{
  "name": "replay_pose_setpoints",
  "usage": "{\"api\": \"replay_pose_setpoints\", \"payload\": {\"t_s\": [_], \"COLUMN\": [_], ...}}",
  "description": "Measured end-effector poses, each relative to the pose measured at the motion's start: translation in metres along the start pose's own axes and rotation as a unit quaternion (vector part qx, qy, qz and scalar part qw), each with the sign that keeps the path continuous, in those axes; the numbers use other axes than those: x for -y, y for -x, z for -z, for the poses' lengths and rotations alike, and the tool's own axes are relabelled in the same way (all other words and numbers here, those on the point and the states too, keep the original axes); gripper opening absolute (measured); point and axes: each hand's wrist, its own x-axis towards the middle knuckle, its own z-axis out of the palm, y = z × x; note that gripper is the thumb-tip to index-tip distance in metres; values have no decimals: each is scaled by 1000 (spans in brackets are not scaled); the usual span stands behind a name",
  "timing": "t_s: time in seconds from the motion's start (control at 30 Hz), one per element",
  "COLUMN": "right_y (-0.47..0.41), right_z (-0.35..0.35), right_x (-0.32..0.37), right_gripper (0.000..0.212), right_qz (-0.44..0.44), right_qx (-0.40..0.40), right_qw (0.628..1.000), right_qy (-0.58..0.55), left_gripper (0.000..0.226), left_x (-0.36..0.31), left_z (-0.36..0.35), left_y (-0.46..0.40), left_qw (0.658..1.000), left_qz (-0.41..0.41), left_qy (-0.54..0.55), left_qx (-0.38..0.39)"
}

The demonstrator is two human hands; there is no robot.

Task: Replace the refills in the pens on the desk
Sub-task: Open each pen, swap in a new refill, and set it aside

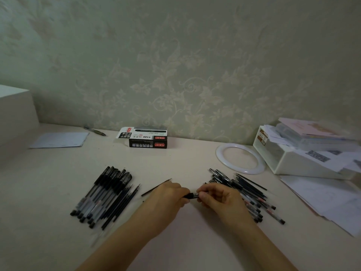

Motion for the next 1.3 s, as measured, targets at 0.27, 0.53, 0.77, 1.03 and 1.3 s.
{"api": "replay_pose_setpoints", "payload": {"t_s": [0.27,0.53,0.77,1.03,1.3], "right_y": [-1,2,3,4,6], "right_z": [-9,-9,-9,-10,14], "right_x": [-4,-2,0,2,9], "right_gripper": [25,20,19,19,13], "right_qz": [0,0,-5,0,95], "right_qx": [-33,-19,-21,-19,-178], "right_qw": [999,999,999,999,909], "right_qy": [14,45,46,40,365], "left_gripper": [16,17,18,18,19], "left_x": [7,62,74,72,31], "left_z": [7,42,36,35,17], "left_y": [10,32,36,34,19], "left_qw": [974,894,889,896,959], "left_qz": [85,389,433,419,200], "left_qy": [93,-31,-22,-51,-1], "left_qx": [-188,-221,-150,-139,-202]}}
